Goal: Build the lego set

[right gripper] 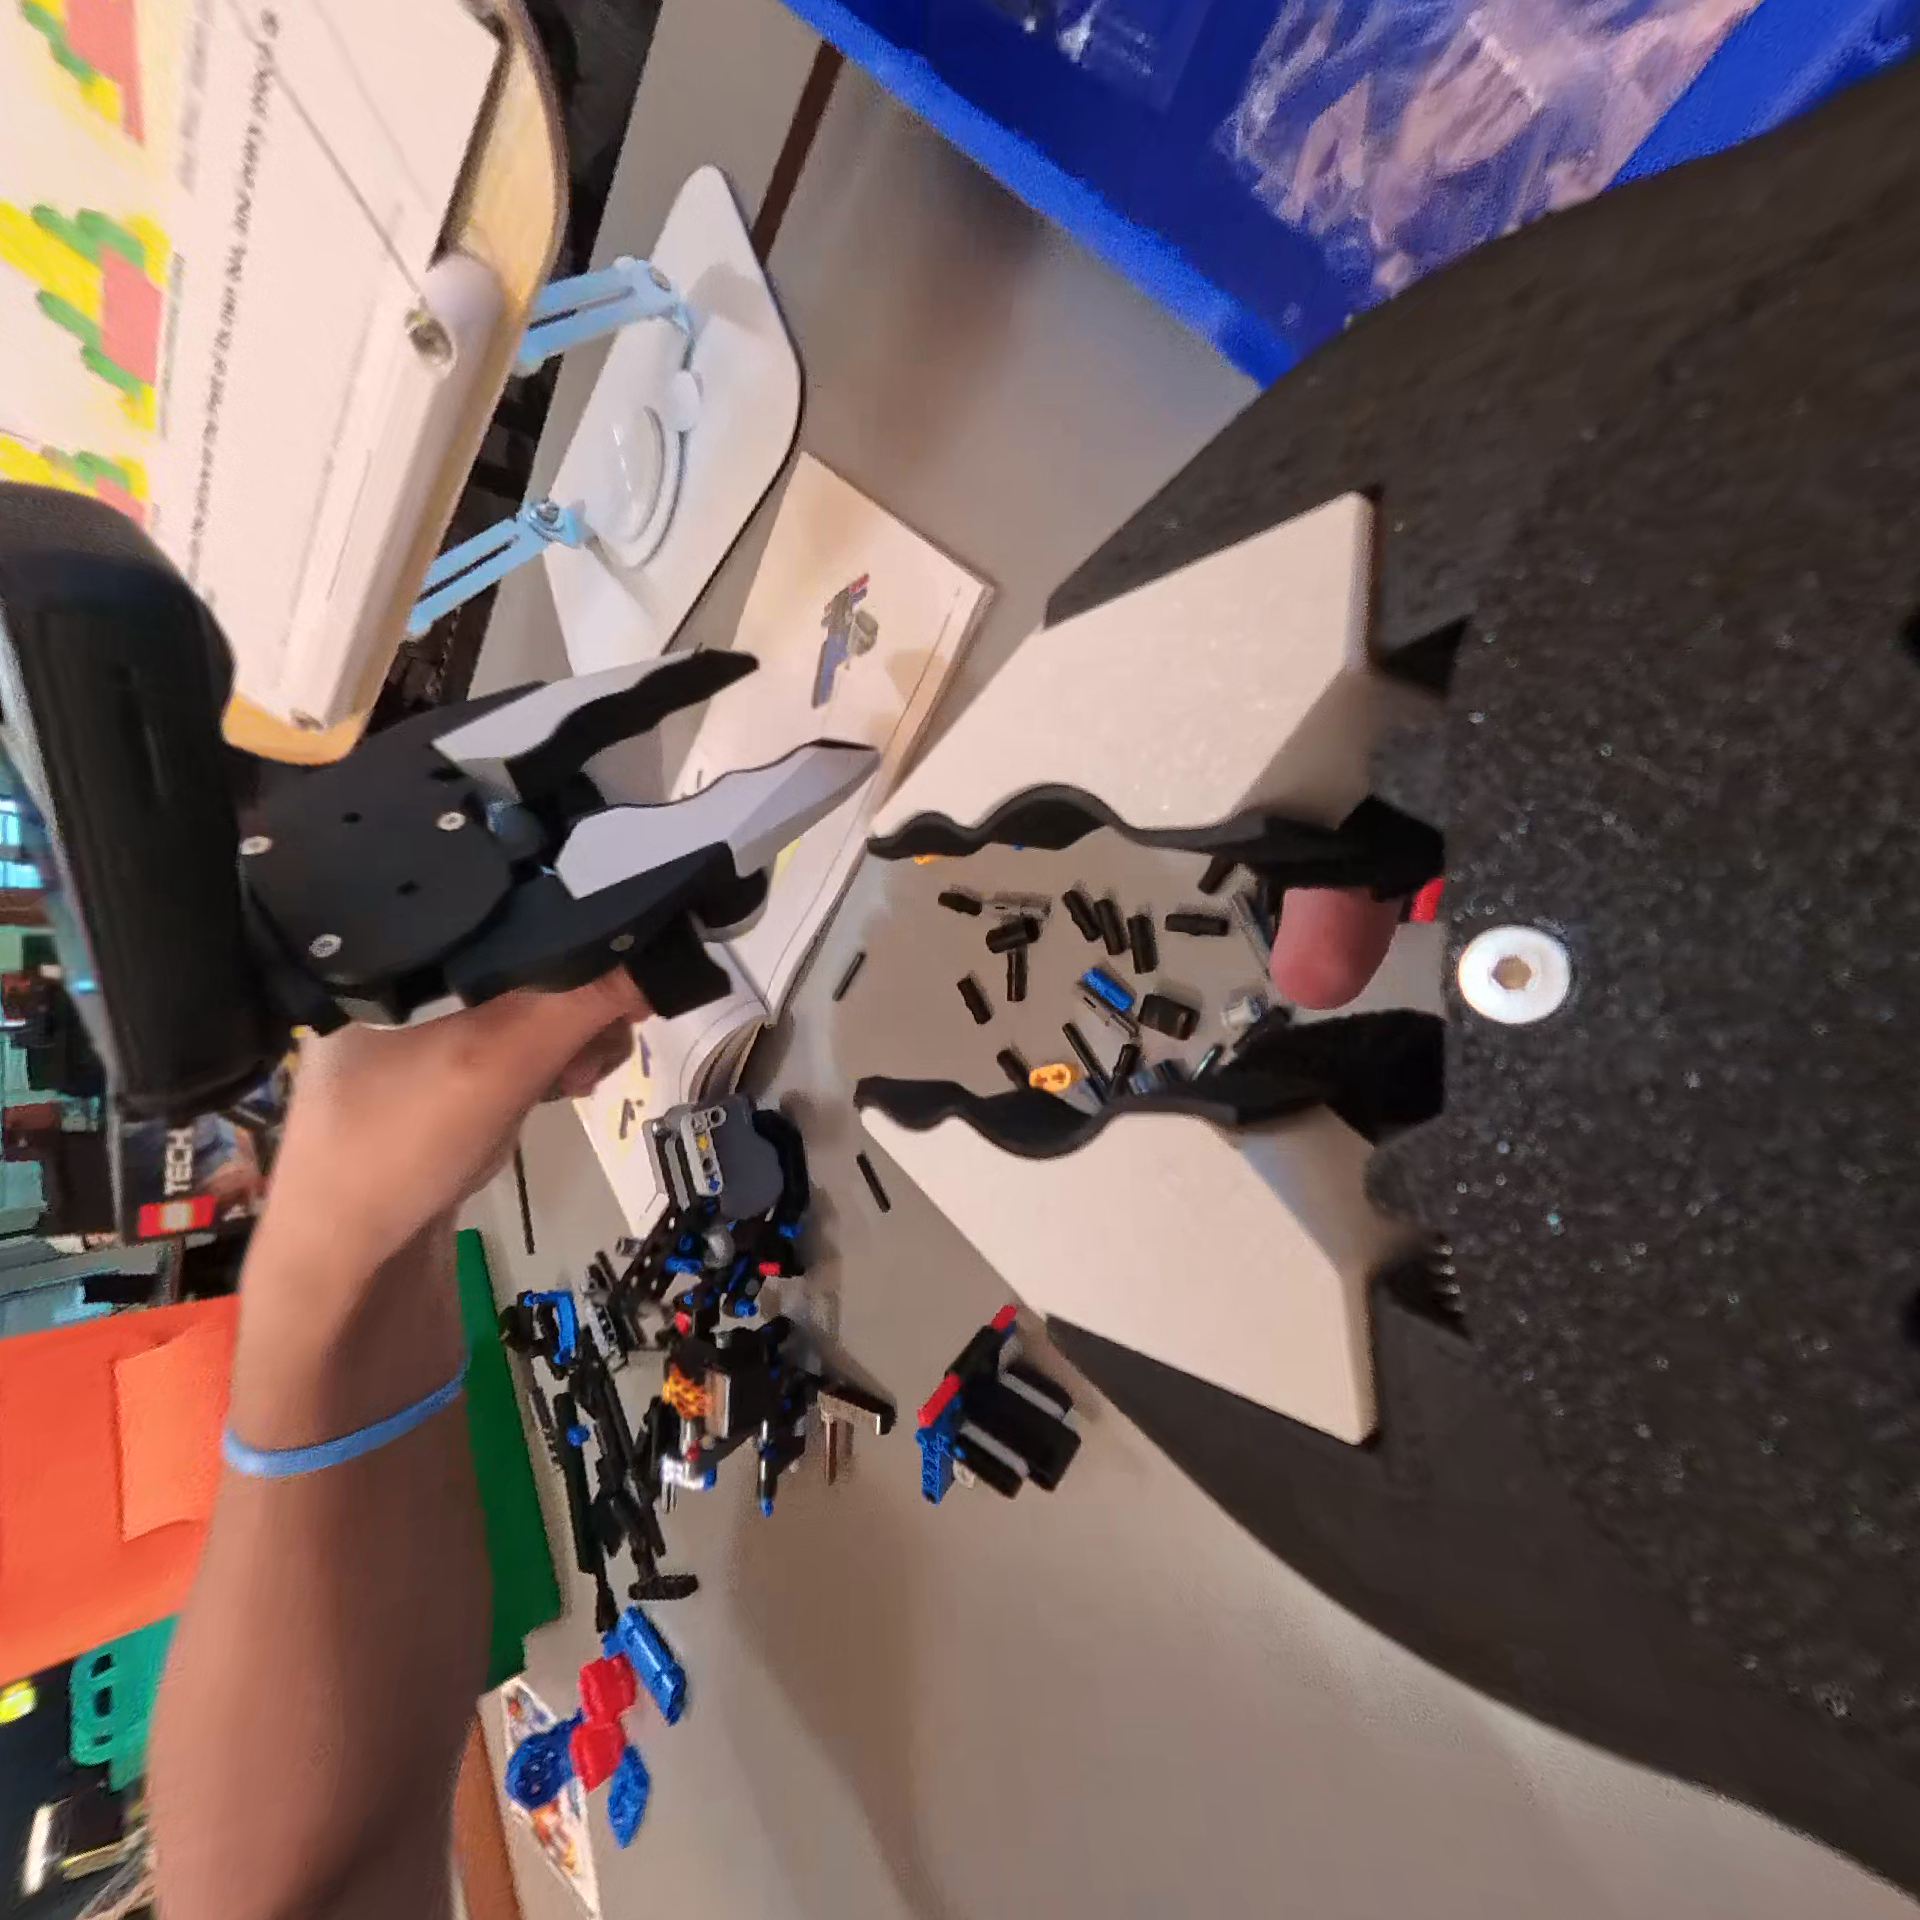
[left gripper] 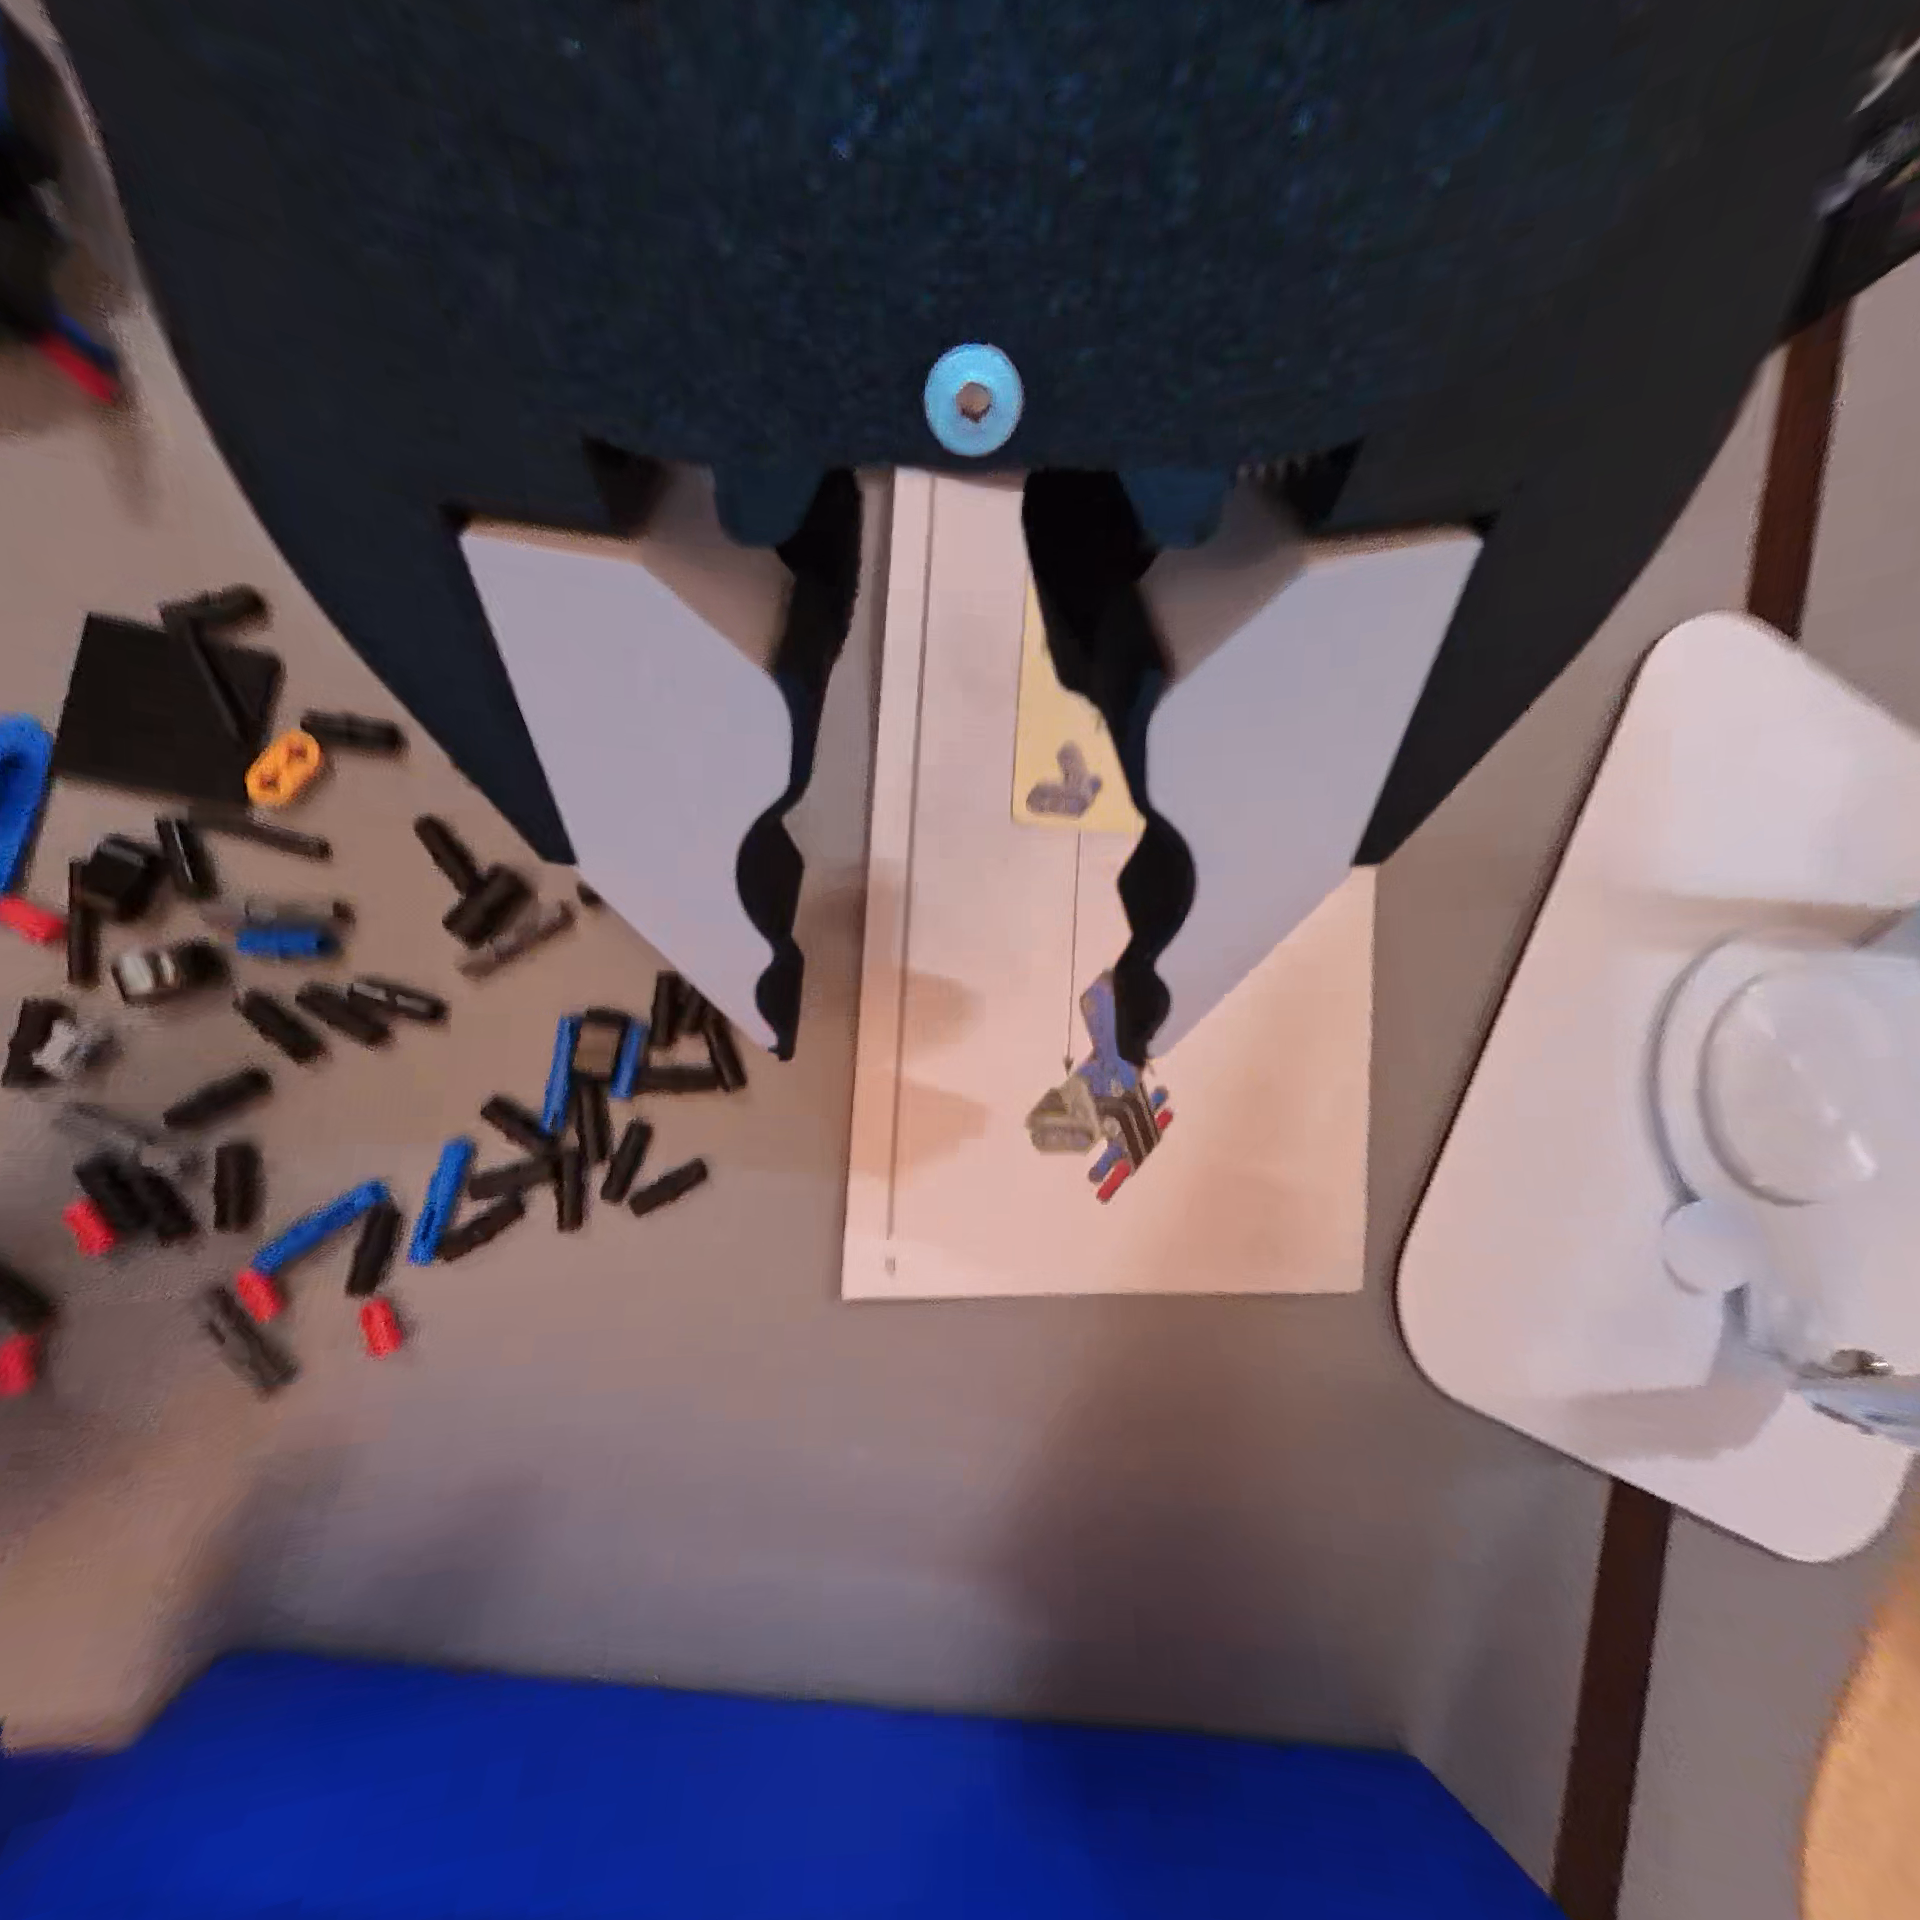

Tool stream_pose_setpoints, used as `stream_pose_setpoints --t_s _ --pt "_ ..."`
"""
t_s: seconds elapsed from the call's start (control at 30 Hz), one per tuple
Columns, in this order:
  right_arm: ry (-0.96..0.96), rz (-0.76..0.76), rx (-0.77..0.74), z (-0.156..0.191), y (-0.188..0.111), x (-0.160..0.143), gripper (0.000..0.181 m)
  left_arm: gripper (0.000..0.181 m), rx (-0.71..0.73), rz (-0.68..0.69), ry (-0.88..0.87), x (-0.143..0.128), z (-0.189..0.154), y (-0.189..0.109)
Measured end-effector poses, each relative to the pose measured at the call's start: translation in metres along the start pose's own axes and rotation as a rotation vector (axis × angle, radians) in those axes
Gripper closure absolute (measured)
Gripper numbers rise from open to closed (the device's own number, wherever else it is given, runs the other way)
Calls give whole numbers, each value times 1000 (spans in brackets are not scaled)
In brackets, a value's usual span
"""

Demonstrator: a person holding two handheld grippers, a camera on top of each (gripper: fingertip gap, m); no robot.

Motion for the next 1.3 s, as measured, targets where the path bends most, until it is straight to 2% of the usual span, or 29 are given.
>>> stream_pose_setpoints --t_s 0.23,0.37,0.43,0.57,0.63,0.83,1.03,1.2,1.3 --pt "-37 3 -27 -1 -11 -9 144 119 -24 -28 26 11 -3 31" --pt "-45 15 -11 6 -12 -12 144 129 -30 -19 7 11 1 37" --pt "-37 1 -2 8 -14 -9 144 137 -31 -10 7 9 2 36" --pt "-7 -5 33 15 -15 -7 144 173 -59 -2 -4 5 -6 37" --pt "-17 -6 39 19 -15 -8 145 181 -60 -9 -5 5 -9 37" --pt "-26 4 28 19 -12 -12 145 181 -26 -33 -21 9 -7 27" --pt "76 14 -33 -1 -6 -14 148 181 20 -84 -14 10 1 4" --pt "157 141 -162 -22 22 -21 144 181 10 -101 -69 -4 8 -7" --pt "103 196 -200 -25 43 -10 136 181 6 -117 -118 -15 13 -11"
Point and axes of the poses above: each gripper's, where its closed fingertips meet, y out along the fingers, x out of its top, z = x × y across the jaws, the point moved 1 cm from there along -y, back along the fingers, and after that the axes turned 6 degrees about -x, right-handed, at the moved point
